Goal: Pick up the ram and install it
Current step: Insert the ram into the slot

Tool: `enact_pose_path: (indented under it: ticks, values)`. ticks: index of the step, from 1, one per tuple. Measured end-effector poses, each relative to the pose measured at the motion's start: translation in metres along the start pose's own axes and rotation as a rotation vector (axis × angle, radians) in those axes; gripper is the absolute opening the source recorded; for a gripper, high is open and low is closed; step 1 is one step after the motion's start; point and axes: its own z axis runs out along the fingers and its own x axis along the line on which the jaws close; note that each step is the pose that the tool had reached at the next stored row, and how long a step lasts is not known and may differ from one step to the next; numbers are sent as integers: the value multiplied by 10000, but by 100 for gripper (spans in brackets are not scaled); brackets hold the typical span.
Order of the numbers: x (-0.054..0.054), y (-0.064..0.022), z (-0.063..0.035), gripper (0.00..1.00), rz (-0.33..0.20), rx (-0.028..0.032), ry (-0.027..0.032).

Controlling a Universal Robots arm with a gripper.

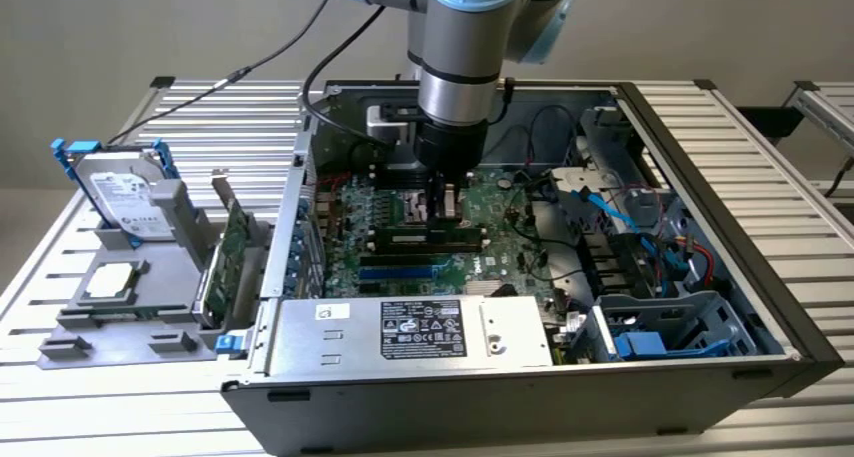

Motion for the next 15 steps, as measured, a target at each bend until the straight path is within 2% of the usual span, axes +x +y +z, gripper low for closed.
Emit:
enact_pose_path:
  ticks: [11,12,13,14,15]
  values:
    - [-5,-2,29,14,-6,1,26]
    - [-5,-3,30,15,-6,2,24]
    - [-5,-2,30,22,-6,2,24]
    - [-5,-2,30,22,-6,1,25]
    - [-5,-2,30,28,-6,1,24]
